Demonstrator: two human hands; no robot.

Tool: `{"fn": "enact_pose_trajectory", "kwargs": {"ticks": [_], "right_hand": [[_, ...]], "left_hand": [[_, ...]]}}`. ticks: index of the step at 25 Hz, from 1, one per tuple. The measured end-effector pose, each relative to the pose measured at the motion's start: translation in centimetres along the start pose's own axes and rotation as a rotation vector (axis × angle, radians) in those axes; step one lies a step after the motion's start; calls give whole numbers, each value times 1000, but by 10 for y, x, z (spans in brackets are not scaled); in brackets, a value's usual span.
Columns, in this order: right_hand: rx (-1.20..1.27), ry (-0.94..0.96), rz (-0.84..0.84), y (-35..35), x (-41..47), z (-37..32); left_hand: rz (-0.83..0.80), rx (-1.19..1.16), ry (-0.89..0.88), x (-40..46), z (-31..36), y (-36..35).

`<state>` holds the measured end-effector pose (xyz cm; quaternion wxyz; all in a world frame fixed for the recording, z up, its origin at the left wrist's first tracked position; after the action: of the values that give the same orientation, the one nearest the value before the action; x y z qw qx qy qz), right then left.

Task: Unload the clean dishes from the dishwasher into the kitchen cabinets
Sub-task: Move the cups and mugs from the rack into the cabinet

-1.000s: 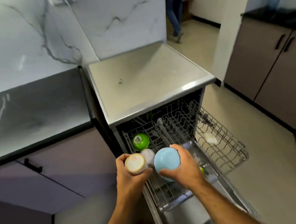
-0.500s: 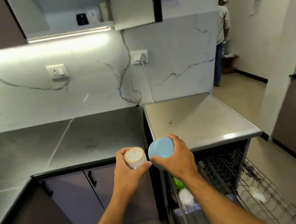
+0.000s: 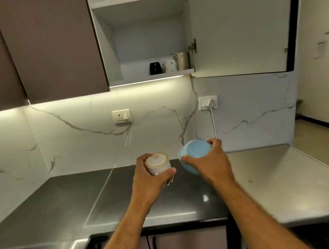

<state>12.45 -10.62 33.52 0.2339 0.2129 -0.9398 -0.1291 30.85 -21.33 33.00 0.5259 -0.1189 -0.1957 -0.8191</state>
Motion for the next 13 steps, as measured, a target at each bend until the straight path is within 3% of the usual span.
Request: {"fn": "enact_pose_trajectory", "kwargs": {"ticks": [7,13], "right_hand": [[-23,136,85,5,109,-81],[-38,257,58,-22,218,-126]], "left_hand": [[-55,22,-186,118,66,6],[-23,9,-243,228,84,-17]]}}
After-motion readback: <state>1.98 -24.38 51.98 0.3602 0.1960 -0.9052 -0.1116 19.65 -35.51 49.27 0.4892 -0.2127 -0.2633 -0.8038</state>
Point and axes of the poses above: each hand's wrist, its own x-axis towards the middle knuckle, its own y-axis out of the back of the hand, z = x × y, the point moved 5 cm from there along x, towards the middle knuckle, and after that the axes turned 3 degrees about x, right-handed, at the moved point
